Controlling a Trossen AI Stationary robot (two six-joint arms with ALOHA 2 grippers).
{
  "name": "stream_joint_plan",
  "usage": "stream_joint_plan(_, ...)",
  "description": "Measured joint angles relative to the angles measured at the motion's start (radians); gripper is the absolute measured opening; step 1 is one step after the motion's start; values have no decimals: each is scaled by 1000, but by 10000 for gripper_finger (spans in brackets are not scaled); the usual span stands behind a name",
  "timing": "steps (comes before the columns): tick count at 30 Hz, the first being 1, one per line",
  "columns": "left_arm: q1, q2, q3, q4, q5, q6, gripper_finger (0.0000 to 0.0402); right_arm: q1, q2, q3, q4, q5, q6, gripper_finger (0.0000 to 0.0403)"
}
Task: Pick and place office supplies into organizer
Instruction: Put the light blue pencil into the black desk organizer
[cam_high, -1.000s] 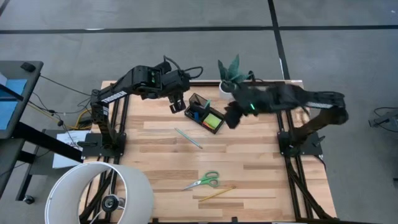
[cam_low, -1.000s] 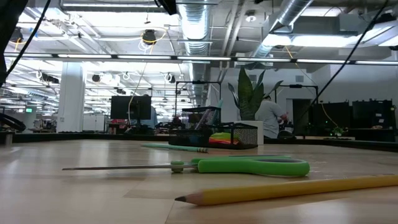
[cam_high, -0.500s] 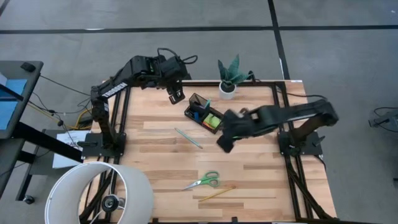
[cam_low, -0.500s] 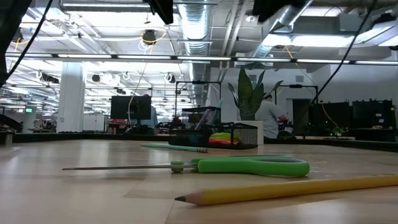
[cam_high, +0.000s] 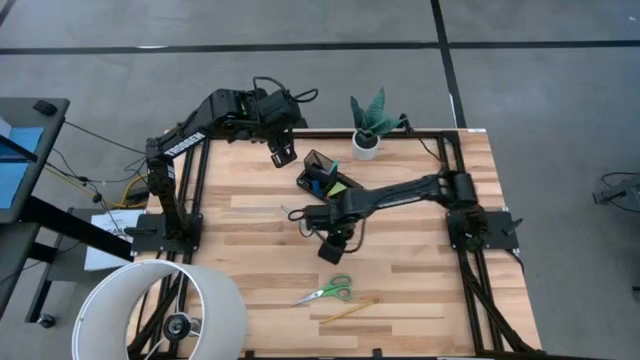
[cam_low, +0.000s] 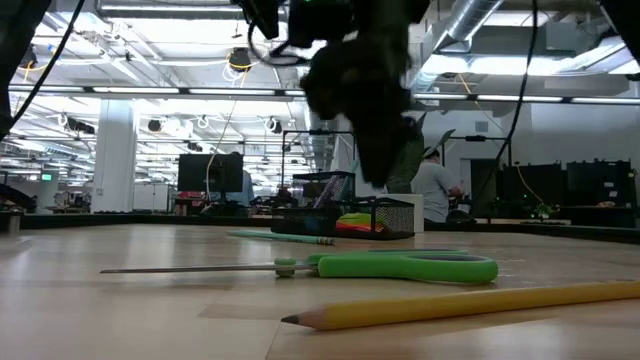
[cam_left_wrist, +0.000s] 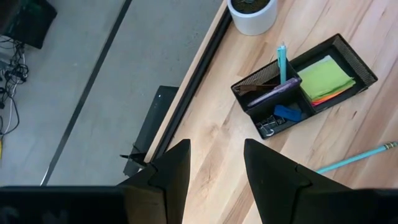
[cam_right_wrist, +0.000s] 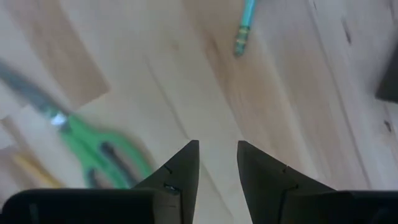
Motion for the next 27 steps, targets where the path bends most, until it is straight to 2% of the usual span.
stream_joint_plan(13,0,0,0,0,-3,27,144,-48,145,105,76,28,39,102)
stream_joint_plan(21,1,0,0,0,-68,27,144,-48,150,109,75,62,44,102)
stream_joint_plan(27,3,0,0,0,-70,27,144,-47,150,109,74,73,45,102)
